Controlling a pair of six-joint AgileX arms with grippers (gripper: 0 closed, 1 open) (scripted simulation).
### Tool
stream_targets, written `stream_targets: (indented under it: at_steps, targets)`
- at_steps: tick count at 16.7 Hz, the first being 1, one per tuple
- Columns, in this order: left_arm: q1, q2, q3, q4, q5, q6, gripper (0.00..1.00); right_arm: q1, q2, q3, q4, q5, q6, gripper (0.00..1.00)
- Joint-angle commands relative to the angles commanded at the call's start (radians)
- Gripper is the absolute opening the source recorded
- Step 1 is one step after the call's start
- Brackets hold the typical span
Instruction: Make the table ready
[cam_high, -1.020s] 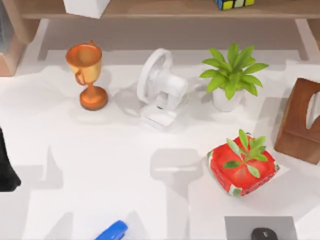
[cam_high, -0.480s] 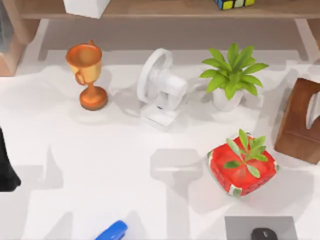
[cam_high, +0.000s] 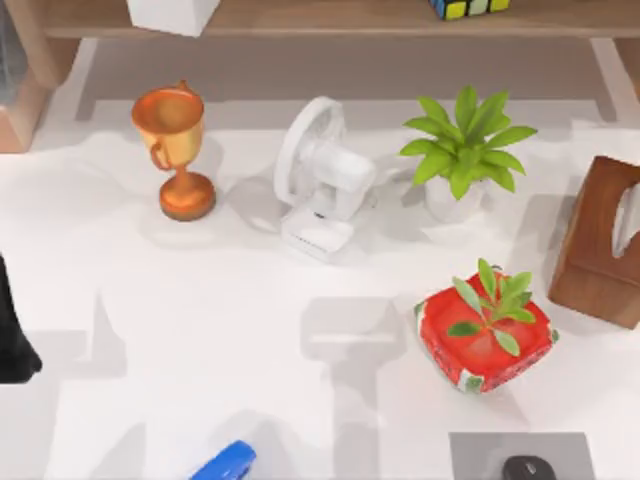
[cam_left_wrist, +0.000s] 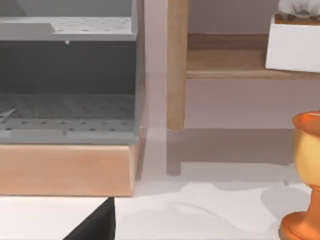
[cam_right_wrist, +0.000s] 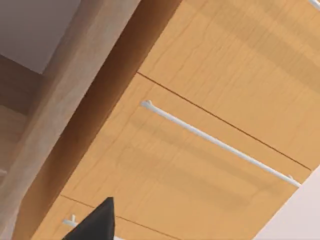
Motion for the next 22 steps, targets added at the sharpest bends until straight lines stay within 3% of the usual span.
stream_targets:
  at_steps: [5,10,22]
  targets:
    - [0.0,0.0,0.0,0.0,0.0,0.0,1.0,0.063,-0.551,-0.287,-0.236,-0.031,0.326,1.0]
    - [0.0,0.0,0.0,0.0,0.0,0.0,1.0,0.102,-0.869,-0.499,-0.386,-0.074,0.525,1.0]
    - [-0.018,0.061,0.061,-0.01,-0.023,0.0,1.0,0.11,-0.933,-0.546,-0.416,-0.086,0.564,1.0]
